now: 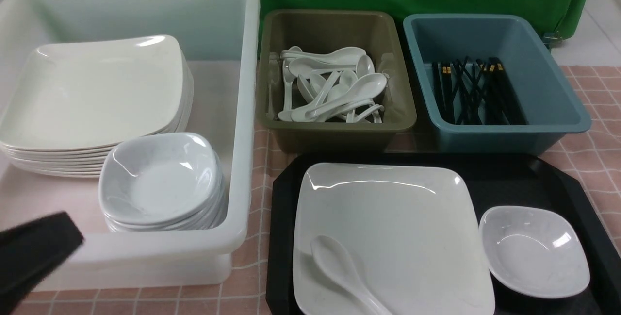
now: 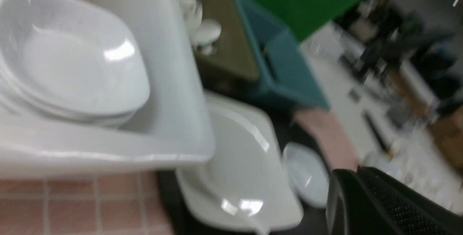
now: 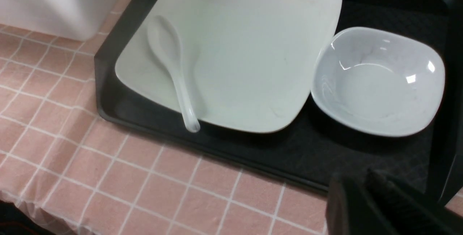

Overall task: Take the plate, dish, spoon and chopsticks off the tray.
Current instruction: Use the left arm to grab a soup spoon from the plate

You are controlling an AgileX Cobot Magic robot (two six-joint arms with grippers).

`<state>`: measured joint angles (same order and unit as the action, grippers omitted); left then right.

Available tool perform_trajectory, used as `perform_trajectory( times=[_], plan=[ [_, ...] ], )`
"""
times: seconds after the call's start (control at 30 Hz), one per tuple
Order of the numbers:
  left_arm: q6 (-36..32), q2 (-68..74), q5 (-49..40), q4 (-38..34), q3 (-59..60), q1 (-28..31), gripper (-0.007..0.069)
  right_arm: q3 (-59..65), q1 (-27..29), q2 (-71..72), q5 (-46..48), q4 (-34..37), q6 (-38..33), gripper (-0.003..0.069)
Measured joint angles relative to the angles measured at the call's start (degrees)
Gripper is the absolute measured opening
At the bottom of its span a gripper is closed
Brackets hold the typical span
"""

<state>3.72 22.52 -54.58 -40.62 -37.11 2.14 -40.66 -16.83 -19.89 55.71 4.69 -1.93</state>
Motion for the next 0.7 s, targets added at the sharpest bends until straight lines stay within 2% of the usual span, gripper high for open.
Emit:
perform_trajectory(
  times=[0.1,0.2,0.27,0.33,0.47,0.5,0.57,0.7],
  plan=[
    [-6.9,11.2,-10.8,3.1,-7.4,0.0,0.0005,0.0,0.0,0.0,0.0,0.0,0.0,0.0132],
    [-13.1,21.2,-13.6,-0.6,-11.0,-1.0,0.0005,0.0,0.0,0.0,0.0,0.0,0.0,0.0140],
    [-16.7,27.5,-14.2,-7.0,-11.5,-5.3,0.0005,0.0,0.0,0.0,0.0,0.0,0.0,0.0144],
    [-18.0,32.7,-13.6,-10.1,-11.7,-11.2,0.0005,0.0,0.0,0.0,0.0,0.0,0.0,0.0147],
    [-13.2,38.5,-9.0,-7.3,-11.8,-20.9,0.0005,0.0,0.0,0.0,0.0,0.0,0.0,0.0150],
    [-8.9,41.6,-6.7,-3.4,-11.9,-25.6,0.0005,0.0,0.0,0.0,0.0,0.0,0.0,0.0152],
    [-4.3,45.7,-4.9,2.2,-12.9,-31.2,0.0007,0.0,0.0,0.0,0.0,0.0,0.0,0.0154],
    [-0.7,55.0,-4.4,10.7,-19.3,-40.8,0.0017,0.0,0.0,0.0,0.0,0.0,0.0,0.0166]
  ],
)
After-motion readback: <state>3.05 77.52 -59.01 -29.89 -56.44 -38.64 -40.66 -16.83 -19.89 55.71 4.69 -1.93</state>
